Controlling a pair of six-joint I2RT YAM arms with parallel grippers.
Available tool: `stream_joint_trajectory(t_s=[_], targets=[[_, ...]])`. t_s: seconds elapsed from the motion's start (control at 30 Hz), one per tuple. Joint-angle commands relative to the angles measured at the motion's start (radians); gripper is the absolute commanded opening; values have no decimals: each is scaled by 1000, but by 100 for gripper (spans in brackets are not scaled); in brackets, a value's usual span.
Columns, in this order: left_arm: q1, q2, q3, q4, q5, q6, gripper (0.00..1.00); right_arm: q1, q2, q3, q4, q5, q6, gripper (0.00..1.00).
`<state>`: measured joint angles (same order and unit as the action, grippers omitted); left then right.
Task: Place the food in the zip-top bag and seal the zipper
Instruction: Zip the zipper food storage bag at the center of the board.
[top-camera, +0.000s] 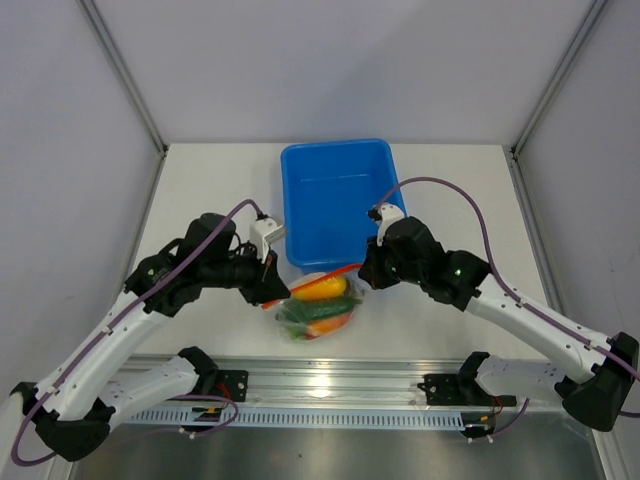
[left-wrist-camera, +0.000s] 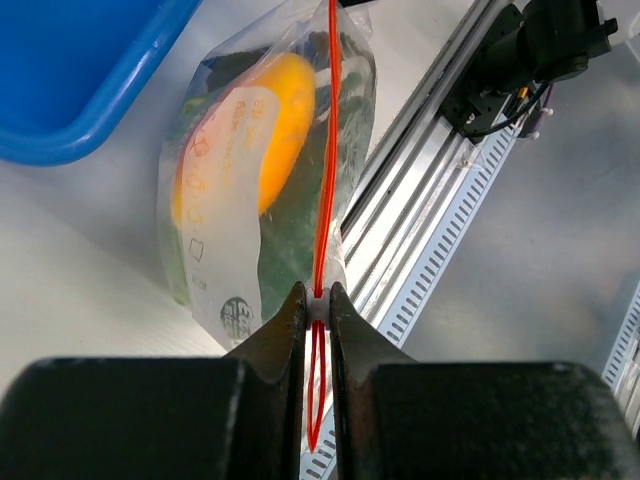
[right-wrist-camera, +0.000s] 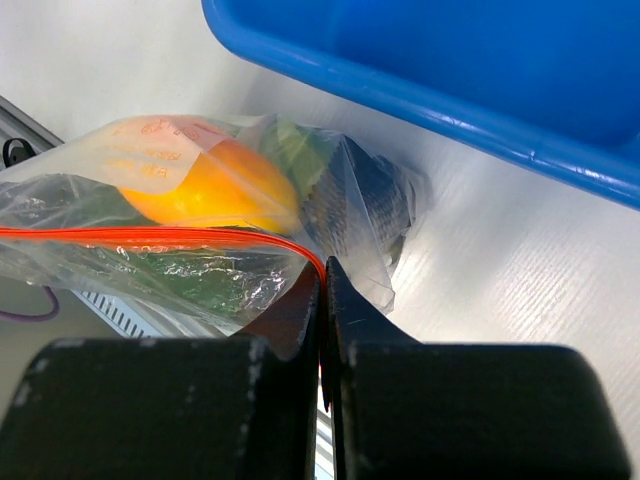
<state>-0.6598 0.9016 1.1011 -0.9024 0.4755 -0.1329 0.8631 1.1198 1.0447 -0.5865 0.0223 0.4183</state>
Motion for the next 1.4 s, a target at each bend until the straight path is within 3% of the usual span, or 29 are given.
stream_joint_trajectory(t_s=[0.0,0.87,0.97,1.13,1.23,1.37], targets=[[-1,-55,-7,-23,-11,-24,12,-15,-34,-9,-45,74,4,0],[-1,-224,-78,-136,-138,-154,18,-6,-55,-51,-13,54,-3,0],[-1,-224,-79,-130,-118,-148,35,4,-54,-48,-9,51,-13,0],[-1,-211,-20,-96,-103,-110,43,19,-52,-49,11,25,-33,0],[-1,-214,31,-26,-118,-91,56,25,-49,-48,17,13,-39,0],[-4,-155,52,94,-26,-54,58,28,-57,-43,28,-5,-55,0]])
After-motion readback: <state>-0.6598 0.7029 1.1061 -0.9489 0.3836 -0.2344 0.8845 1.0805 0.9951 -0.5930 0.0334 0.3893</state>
